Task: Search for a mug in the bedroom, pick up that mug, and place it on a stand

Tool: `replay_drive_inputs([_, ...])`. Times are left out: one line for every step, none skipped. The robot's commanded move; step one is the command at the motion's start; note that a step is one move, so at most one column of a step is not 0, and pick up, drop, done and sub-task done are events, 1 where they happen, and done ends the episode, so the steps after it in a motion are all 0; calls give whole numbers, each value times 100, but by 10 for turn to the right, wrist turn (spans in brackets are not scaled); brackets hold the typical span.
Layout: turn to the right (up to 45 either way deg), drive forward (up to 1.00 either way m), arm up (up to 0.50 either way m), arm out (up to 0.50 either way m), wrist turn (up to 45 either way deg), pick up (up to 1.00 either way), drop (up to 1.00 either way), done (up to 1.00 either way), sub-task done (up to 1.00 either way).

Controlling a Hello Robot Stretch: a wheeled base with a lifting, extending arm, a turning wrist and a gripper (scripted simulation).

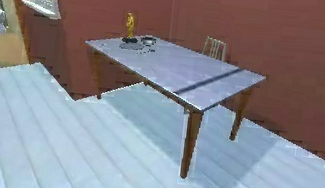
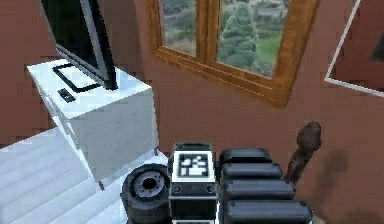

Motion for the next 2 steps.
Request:
replay_drive_inputs([-270,0,0,0,0,0,0,0,0])
replay_drive_inputs([450,0,0,0,0,0,0,0,0])
